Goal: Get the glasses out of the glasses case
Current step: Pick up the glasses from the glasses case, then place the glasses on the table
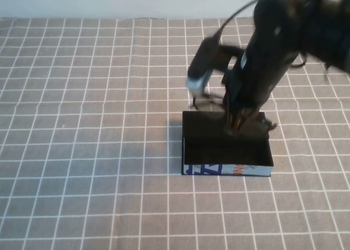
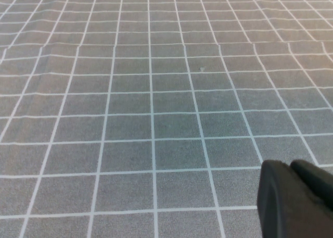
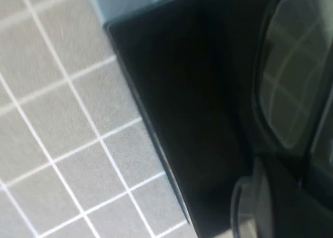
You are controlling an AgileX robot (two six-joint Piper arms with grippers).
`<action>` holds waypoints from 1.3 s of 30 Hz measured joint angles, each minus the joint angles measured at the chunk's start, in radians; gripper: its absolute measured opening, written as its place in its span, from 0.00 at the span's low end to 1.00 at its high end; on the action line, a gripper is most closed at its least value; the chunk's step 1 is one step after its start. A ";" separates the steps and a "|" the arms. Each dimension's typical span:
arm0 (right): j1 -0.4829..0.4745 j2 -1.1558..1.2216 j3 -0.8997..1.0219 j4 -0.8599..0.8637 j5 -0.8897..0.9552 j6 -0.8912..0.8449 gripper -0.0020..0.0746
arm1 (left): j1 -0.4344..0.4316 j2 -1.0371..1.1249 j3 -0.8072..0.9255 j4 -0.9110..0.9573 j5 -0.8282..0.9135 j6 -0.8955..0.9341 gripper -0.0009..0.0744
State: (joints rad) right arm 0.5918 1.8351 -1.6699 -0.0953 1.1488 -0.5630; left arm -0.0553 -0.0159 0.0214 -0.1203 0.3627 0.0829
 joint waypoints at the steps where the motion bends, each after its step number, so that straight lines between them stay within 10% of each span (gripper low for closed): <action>1: -0.003 -0.017 -0.014 0.004 0.012 0.030 0.04 | 0.000 0.000 0.000 0.000 0.000 0.000 0.01; 18: -0.475 -0.312 0.346 0.557 -0.126 0.244 0.04 | 0.000 0.000 0.000 0.000 0.000 0.000 0.01; 27: -0.497 -0.341 0.792 0.666 -0.494 0.175 0.04 | 0.000 0.000 0.000 0.000 0.000 0.000 0.01; 39: -0.497 -0.322 0.851 0.671 -0.601 0.120 0.04 | 0.000 0.000 0.000 0.000 0.000 0.000 0.01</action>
State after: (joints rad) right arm 0.0947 1.5132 -0.8192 0.5761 0.5479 -0.4427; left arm -0.0553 -0.0159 0.0214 -0.1203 0.3627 0.0829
